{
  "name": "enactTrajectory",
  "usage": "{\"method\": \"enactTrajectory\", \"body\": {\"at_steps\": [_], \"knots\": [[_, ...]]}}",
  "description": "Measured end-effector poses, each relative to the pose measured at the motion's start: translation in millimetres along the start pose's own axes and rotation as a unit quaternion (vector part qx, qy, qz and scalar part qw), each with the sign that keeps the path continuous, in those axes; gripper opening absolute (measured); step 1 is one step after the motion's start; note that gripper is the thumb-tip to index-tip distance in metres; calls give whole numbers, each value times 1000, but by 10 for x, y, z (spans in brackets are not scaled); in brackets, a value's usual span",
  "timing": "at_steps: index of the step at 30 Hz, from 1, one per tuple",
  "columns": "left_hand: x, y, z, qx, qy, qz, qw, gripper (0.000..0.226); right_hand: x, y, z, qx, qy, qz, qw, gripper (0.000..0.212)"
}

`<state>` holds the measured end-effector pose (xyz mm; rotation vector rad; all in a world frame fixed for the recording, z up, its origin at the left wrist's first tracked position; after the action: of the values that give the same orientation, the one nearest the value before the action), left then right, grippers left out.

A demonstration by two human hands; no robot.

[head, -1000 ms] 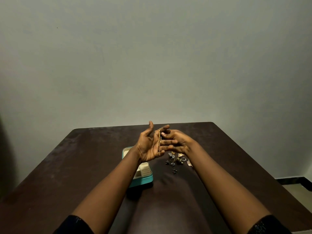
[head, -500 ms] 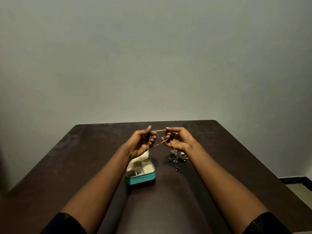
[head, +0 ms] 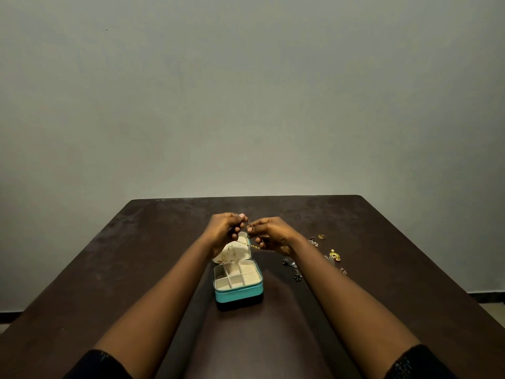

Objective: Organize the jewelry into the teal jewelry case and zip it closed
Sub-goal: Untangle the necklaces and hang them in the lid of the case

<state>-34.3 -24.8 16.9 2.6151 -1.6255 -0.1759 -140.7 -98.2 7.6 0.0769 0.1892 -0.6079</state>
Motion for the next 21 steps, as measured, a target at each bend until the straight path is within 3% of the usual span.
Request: {"method": "enactTrajectory", "body": {"at_steps": [2,6,10,18,21], "knots": [[42,-67,10,33,-4,-17,999,17,70,27,-44,5,2,-10,1000,12],[153,-195,93,142,-16,-67,987,15,215,26,-131,30,4,-105,994,16],[274,-333,179,286,-14,-132,949,11,306,52,-207,-5,22,-174,985,11],[431,-417,321,384,-15,-185,905,8,482,24,-367,-48,22,-265,963,33],[467,-389,343,415,-16,-183,891,8,527,5,-371,-143,24,-291,946,28]]}}
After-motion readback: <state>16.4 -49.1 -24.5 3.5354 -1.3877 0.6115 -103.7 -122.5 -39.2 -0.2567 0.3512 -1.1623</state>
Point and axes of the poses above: each hand's wrist, its own x-axis towards the middle knuckle, its own y-axis out of the palm, z = x × y, the point moved 6 cm from there along x, towards the middle knuckle, and after that the axes turned 3 degrees about z, right-handed, at the moved point
